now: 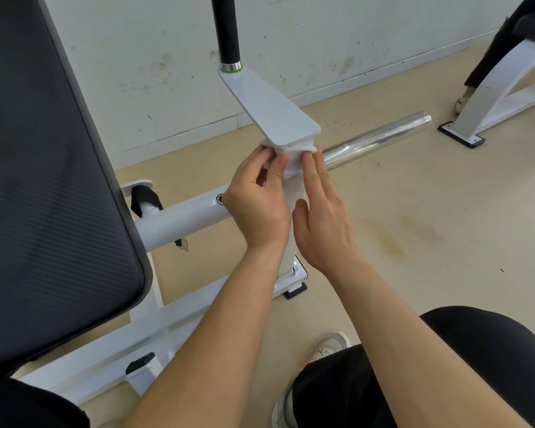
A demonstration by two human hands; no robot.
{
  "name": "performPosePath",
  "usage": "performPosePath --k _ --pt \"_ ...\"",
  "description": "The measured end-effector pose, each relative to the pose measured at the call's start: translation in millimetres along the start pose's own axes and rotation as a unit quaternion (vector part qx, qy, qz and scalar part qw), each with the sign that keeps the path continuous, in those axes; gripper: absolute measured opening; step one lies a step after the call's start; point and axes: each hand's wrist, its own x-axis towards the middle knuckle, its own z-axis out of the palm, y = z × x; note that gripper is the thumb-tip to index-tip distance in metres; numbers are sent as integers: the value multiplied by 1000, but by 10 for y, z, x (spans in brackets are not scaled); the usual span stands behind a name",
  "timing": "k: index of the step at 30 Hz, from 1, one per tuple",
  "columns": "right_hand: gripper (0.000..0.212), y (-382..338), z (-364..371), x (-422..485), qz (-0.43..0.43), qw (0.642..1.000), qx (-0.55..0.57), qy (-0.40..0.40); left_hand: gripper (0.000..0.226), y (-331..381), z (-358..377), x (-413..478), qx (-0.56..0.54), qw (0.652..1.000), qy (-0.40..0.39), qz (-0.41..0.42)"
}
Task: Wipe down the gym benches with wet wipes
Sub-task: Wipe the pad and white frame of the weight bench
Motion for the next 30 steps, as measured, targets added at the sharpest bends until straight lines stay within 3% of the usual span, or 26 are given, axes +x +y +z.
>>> performPosePath --k 5,15,24,30 --pt "78 11 -26 -15 -15 1000 0 -18 25 17 27 -68 48 998 -19 25" --pt "73 115 117 42 -67 990 -122 8 31 -21 -36 26 97 989 -61 89" --pt "82 420 386 -310 -14 986 -138 -91 39 -392 -289 -180 162 976 -145 28" --pt "76 153 105 -10 -52 993 -108 -24 32 -43 -178 199 109 986 -110 67"
